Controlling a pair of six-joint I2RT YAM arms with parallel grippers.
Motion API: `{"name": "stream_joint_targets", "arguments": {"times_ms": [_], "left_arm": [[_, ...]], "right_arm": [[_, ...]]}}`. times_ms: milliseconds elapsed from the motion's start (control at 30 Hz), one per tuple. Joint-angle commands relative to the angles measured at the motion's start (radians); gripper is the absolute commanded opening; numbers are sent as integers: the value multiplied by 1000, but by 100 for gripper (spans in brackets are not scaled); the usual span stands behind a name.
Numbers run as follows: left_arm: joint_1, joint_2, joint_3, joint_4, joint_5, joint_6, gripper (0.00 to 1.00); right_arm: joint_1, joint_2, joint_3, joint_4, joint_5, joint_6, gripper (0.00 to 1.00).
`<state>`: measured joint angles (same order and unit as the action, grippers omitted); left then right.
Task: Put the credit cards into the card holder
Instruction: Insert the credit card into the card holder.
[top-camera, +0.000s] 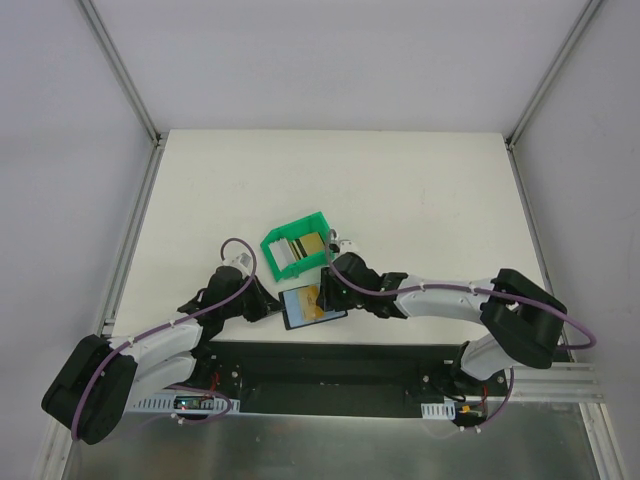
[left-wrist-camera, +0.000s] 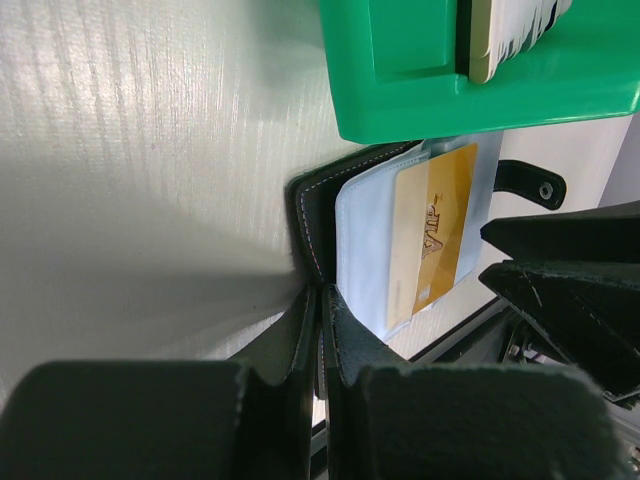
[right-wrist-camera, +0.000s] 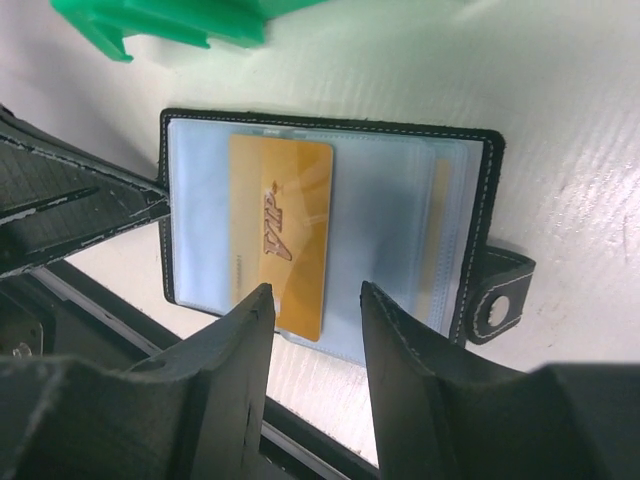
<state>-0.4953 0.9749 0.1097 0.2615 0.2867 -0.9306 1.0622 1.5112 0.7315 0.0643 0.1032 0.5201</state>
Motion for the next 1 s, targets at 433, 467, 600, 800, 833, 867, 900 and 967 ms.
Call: {"name": "stream_joint_targets", "arguments": {"times_ms": [433, 467, 600, 800, 833, 867, 900, 967], "left_arm": [[9, 18, -31, -139, -41, 41, 0], [8, 19, -30, -140, -41, 41, 0], [9, 18, -30, -139, -38, 41, 0], [9, 18, -28, -137, -37, 41, 0], [9, 18, -28, -137, -38, 39, 0], [9, 18, -28, -137, -38, 41, 0], [9, 19, -30, -137, -40, 39, 0], [9, 19, -30, -134, -38, 38, 0]], "right_arm": [[7, 99, 103, -41, -23, -20, 42], [7, 103, 108, -38, -33, -25, 42], [8, 127, 123, -18, -85, -35, 42], [12, 139, 147, 3, -137, -35, 40], [15, 142, 152, 3, -143, -35, 40], [15, 142, 157, 2, -148, -37, 40], [16, 147, 161, 5, -154, -35, 40], [19, 153, 173, 6, -168, -34, 39]]}}
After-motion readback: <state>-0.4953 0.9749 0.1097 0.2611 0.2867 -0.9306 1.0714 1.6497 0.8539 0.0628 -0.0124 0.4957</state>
